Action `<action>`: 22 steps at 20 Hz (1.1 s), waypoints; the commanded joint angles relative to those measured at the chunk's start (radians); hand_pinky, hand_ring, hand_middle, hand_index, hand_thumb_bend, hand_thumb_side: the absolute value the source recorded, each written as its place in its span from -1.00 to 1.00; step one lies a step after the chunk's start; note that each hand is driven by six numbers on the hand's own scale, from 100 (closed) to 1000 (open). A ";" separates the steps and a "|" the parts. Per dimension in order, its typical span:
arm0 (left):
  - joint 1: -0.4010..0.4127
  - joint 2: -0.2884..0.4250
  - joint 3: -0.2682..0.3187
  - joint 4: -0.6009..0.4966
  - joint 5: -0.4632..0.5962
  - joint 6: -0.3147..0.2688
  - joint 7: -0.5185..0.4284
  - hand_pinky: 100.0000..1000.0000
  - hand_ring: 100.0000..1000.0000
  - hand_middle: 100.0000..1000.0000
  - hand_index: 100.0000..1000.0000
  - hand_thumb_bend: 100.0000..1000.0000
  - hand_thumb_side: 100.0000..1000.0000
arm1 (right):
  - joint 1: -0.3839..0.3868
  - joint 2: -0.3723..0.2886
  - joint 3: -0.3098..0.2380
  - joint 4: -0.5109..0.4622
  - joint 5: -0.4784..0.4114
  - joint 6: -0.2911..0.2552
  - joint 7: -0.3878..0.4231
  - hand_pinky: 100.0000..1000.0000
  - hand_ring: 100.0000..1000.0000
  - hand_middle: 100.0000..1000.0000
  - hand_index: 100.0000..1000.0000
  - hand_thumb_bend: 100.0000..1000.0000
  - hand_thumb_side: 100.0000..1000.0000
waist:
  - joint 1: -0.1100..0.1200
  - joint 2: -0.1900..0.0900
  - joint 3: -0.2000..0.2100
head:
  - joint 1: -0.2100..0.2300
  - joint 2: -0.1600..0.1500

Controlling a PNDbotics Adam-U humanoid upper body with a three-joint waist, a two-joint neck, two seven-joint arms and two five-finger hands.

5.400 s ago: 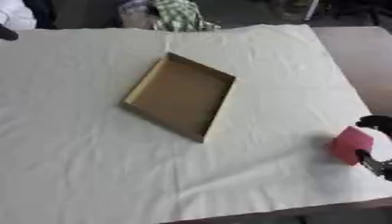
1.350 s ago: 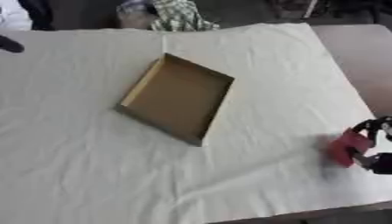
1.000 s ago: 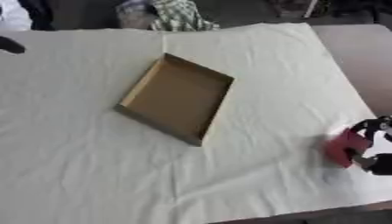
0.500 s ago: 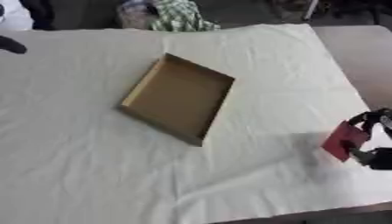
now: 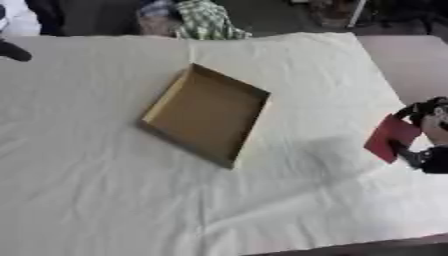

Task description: Pick up objects on the table and place them in the box.

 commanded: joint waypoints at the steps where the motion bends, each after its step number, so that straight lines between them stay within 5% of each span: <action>1: -0.012 0.005 -0.005 -0.015 0.002 0.000 -0.003 0.07 0.54 0.47 0.47 -1.00 0.19 | -0.054 -0.074 0.003 -0.015 -0.036 -0.015 0.022 0.79 0.49 -0.31 0.27 -1.00 -0.14 | -0.004 -0.019 0.005 | 0.005 -0.006; 12: -0.017 -0.004 -0.015 -0.015 0.014 0.006 -0.013 0.07 0.55 0.47 0.47 -1.00 0.19 | -0.383 -0.114 0.091 0.027 -0.151 -0.007 0.149 0.79 0.47 -0.33 0.25 -1.00 -0.08 | -0.016 -0.027 0.044 | -0.003 -0.010; 22: -0.027 -0.019 -0.033 -0.015 0.031 0.014 -0.036 0.07 0.55 0.47 0.47 -1.00 0.19 | -0.733 0.031 0.217 0.189 -0.126 -0.055 0.289 0.78 0.46 -0.34 0.24 -1.00 -0.04 | -0.021 -0.024 0.085 | -0.036 -0.010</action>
